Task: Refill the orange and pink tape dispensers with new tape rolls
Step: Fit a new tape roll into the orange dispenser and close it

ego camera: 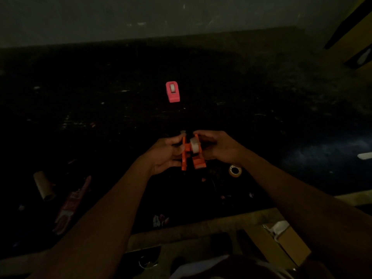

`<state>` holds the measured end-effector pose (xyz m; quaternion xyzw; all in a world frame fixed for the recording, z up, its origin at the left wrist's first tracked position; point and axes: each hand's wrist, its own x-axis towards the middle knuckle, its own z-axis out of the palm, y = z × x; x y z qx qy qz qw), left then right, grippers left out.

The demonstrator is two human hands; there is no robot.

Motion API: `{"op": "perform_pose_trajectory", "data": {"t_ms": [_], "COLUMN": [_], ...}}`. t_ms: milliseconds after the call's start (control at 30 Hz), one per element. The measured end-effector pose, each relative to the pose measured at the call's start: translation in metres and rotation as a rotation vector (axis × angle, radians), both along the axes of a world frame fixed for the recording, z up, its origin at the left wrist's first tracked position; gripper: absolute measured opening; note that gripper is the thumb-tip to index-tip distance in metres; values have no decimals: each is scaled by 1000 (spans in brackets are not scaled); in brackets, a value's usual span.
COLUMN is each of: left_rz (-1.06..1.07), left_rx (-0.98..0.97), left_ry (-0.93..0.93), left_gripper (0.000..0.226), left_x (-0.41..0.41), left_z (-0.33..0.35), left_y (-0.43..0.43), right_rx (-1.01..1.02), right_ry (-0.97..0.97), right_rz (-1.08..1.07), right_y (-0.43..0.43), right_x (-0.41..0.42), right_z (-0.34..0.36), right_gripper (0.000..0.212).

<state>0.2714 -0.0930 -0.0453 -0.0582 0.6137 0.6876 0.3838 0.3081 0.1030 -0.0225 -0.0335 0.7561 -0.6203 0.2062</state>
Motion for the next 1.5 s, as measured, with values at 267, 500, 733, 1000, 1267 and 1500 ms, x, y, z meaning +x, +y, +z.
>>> {"op": "perform_pose_trajectory", "data": {"t_ms": [267, 500, 733, 1000, 1267, 1500], "left_rz": [16, 53, 61, 28, 75, 139], "left_rx": [-1, 27, 20, 17, 49, 54], "left_ry": [-3, 10, 5, -6, 47, 84], "left_gripper": [53, 52, 54, 50, 53, 60], "left_x": [-1, 0, 1, 5, 7, 7], "left_z": [-3, -8, -6, 2, 9, 16], "left_y": [2, 4, 3, -1, -4, -6], "right_rx": [0, 61, 68, 90, 136, 204], "right_ry": [6, 25, 35, 12, -2, 9], "right_rz": [17, 14, -21, 0, -3, -45], "right_y": [-3, -3, -7, -10, -14, -23], "right_x": [3, 5, 7, 8, 4, -1], "right_z": [5, 8, 4, 10, 18, 17], "right_gripper": [64, 65, 67, 62, 67, 71]}}
